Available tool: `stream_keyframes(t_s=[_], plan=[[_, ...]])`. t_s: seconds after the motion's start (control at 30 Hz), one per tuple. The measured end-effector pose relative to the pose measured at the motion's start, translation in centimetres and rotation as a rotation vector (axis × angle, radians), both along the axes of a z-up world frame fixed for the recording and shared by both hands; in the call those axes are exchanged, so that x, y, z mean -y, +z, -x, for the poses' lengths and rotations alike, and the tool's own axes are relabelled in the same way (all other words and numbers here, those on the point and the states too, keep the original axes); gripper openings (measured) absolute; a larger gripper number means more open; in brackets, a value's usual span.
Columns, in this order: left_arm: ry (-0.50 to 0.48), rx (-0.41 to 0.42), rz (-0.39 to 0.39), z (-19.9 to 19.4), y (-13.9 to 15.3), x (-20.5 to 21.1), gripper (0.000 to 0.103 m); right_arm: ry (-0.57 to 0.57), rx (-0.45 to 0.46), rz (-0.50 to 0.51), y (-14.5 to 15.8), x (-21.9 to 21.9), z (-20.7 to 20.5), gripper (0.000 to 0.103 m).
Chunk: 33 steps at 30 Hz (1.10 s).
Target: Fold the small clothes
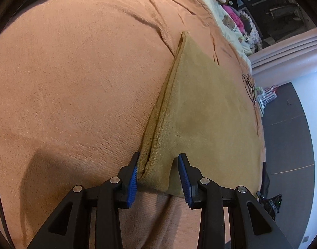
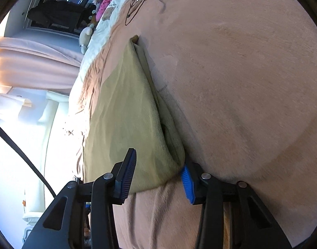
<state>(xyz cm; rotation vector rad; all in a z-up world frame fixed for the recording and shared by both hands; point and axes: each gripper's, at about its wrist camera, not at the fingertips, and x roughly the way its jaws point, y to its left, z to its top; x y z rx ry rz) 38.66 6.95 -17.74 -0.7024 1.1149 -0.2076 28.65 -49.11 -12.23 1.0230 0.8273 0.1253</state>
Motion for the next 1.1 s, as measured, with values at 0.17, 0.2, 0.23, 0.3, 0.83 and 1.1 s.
stream_keyframes(t_s=[0.17,0.2,0.23,0.3,0.83,1.1], plan=[[0.032,0.015,-0.027,0.2,0.2,-0.5,0.008,-0.032,0.022,-0.040,0.1,-0.4,0.4,0.005],[0.033,0.024,-0.030,0.2,0.5,-0.5,0.007,-0.038,0.020,-0.030,0.2,-0.4,0.6,0.005],[0.034,0.040,-0.042,0.4,0.9,-0.6,0.007,-0.043,0.021,-0.022,0.4,-0.5,0.9,0.003],[0.031,0.068,-0.054,0.7,1.9,-0.7,0.006,-0.047,0.035,0.004,1.4,-1.0,1.5,0.003],[0.064,0.150,-0.069,7.3,5.9,-3.8,0.006,0.077,0.069,0.133,3.8,-6.5,5.0,0.002],[0.078,0.170,-0.045,11.8,4.8,-4.4,0.006,0.077,0.042,0.222,3.6,-6.8,7.5,0.003]])
